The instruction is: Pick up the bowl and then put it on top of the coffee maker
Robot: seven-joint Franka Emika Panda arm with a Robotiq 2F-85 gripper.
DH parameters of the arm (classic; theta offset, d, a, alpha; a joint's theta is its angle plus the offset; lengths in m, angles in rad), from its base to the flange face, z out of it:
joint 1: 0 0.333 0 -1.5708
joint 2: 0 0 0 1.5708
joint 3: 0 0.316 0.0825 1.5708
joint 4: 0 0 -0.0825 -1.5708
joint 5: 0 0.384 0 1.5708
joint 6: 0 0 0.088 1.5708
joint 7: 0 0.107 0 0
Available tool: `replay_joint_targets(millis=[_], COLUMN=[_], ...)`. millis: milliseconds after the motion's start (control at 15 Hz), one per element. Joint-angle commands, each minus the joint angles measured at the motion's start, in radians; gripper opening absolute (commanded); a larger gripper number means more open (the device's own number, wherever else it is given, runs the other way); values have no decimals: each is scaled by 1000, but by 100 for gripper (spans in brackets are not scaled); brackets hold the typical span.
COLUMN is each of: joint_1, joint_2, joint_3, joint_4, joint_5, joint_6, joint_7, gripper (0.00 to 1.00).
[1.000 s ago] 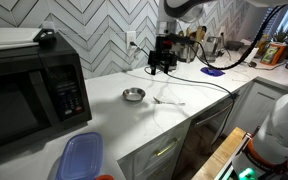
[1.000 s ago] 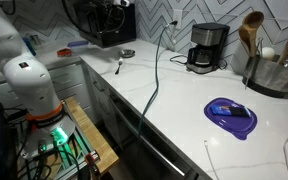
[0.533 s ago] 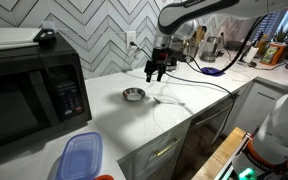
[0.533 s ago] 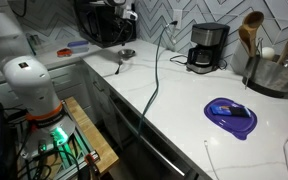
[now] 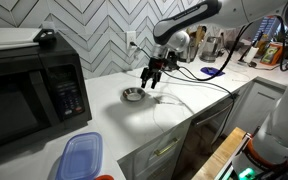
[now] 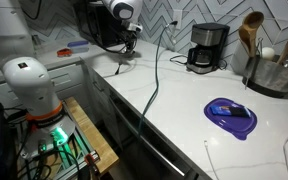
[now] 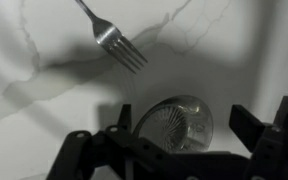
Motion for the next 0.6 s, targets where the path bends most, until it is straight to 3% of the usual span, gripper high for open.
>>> replay_joint_targets(millis=[0,533], joint_1=[-20,-61], joint_2=[34,108], joint_3=[4,5], joint_4=[-9,23], joint_5=[62,203], joint_6=[41,71], joint_7=[-46,-104], gripper=[100,100])
